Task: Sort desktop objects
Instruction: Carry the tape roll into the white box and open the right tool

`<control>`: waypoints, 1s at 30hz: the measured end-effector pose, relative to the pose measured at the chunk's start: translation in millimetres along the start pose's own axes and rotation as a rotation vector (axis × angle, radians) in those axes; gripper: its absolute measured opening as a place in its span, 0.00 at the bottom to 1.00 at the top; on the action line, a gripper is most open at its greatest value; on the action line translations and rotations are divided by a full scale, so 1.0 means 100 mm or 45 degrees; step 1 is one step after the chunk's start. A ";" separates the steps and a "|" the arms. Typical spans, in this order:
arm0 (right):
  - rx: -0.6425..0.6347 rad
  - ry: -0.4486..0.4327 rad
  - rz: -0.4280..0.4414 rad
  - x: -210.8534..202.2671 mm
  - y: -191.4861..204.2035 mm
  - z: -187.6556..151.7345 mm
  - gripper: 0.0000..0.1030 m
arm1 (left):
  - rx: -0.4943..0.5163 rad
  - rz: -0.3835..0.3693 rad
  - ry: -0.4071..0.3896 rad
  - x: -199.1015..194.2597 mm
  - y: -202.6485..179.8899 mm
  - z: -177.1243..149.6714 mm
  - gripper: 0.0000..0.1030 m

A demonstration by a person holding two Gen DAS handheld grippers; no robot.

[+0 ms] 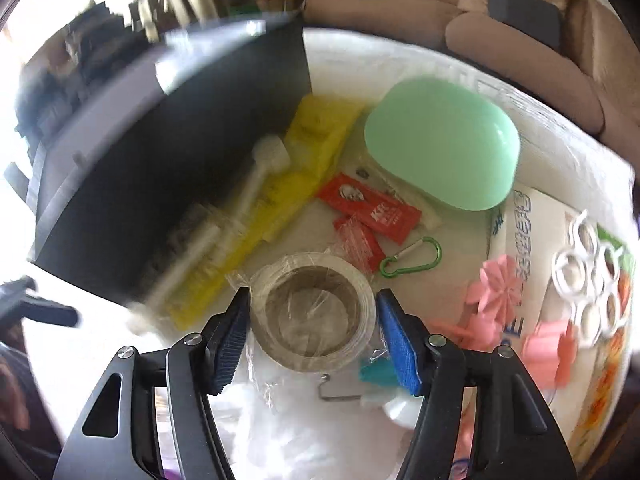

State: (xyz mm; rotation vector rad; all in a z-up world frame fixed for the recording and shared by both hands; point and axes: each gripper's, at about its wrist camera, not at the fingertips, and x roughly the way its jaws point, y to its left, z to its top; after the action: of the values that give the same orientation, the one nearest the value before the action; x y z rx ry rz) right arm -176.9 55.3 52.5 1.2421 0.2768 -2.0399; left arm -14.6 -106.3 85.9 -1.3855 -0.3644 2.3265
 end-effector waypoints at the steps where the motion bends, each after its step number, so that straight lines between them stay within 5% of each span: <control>1: 0.044 -0.042 0.059 -0.12 -0.01 -0.01 0.63 | -0.008 -0.019 -0.007 -0.01 0.00 0.01 1.00; 6: 0.135 -0.213 0.298 -0.67 0.17 -0.03 0.63 | -0.107 -0.216 -0.135 -0.26 0.10 0.12 1.00; 13: 0.077 -0.218 0.495 -1.12 0.84 0.27 0.63 | -0.004 -0.109 -0.338 -0.76 0.11 0.34 0.95; 20: -0.052 -0.144 0.480 -0.94 1.57 0.80 0.63 | -0.059 -0.035 -0.437 -1.15 0.59 0.49 0.66; 22: -0.071 -0.115 0.483 -0.79 1.76 0.98 0.63 | -0.074 0.022 -0.435 -1.22 0.79 0.55 0.66; 25: -0.116 -0.076 0.454 -0.51 2.03 1.23 0.63 | -0.135 0.197 -0.471 -1.39 1.12 0.58 0.80; 30: -0.137 0.015 0.358 0.14 2.21 1.59 0.63 | -0.327 0.179 -0.463 -1.45 1.67 0.52 0.84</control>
State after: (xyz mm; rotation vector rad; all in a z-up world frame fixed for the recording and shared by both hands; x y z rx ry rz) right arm -140.6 -191.8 161.6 1.1568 0.2022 -1.7556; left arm -34.5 -322.9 152.7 -1.1183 -0.7151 2.7302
